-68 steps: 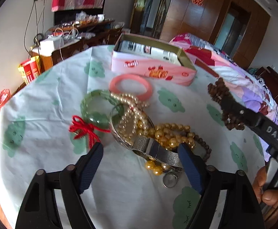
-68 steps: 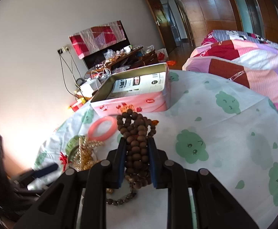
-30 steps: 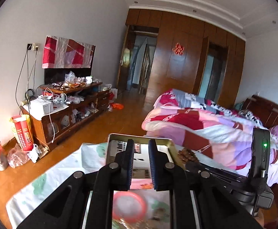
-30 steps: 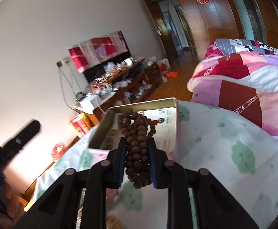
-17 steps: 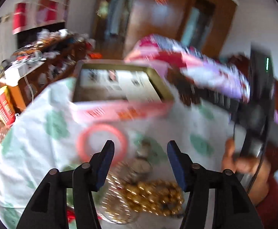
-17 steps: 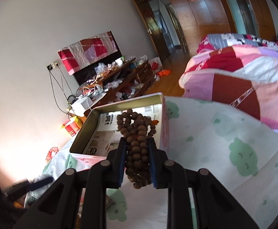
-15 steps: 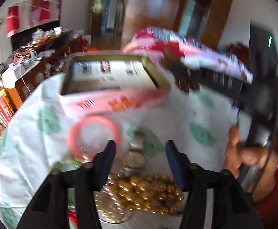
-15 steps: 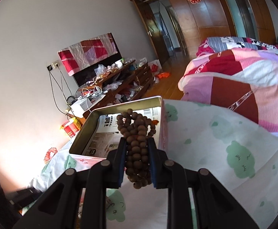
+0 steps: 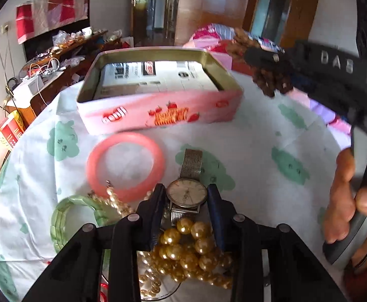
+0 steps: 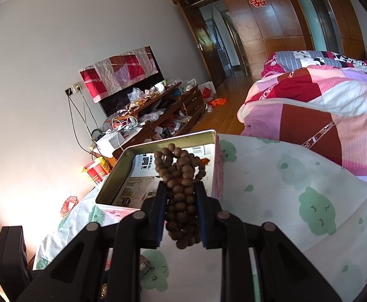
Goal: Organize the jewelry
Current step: 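Carry beads into the tin with the right tool while the left tool grasps the wristwatch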
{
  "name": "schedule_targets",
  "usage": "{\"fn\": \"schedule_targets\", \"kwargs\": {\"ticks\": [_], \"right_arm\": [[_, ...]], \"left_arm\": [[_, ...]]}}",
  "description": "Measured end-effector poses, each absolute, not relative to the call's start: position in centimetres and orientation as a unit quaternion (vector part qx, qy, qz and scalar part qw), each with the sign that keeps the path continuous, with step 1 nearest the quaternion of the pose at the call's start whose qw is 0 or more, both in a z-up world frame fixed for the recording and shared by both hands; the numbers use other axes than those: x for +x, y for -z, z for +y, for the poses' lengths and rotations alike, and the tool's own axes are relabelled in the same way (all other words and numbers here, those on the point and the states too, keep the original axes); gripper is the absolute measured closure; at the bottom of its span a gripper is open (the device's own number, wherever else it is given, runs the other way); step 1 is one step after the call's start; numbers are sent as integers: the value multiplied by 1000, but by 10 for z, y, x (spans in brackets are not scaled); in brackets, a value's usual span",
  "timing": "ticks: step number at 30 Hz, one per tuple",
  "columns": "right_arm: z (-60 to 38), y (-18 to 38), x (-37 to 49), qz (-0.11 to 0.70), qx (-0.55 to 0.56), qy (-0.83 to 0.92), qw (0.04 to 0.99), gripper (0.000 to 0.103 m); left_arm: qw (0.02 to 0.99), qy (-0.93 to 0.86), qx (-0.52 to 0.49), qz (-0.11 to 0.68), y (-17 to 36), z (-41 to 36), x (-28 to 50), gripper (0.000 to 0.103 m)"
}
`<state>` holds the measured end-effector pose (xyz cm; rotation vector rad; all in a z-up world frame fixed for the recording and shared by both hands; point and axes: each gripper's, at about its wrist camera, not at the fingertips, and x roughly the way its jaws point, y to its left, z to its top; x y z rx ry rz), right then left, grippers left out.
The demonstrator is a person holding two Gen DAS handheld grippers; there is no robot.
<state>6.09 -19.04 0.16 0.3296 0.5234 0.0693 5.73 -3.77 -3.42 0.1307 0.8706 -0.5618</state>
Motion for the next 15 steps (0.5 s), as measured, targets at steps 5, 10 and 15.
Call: {"fn": "schedule_targets", "kwargs": {"ticks": [5, 10, 15], "right_arm": [[-190, -4, 58, 247, 157, -30, 956, 78], [-192, -7, 60, 242, 161, -28, 957, 78], [-191, -6, 85, 269, 174, -30, 947, 78]], "left_arm": [[893, 284, 18, 348, -1, -29, 57, 68], [919, 280, -21, 278, -35, -24, 78, 68], [931, 262, -53, 250, -45, -30, 122, 68]]}}
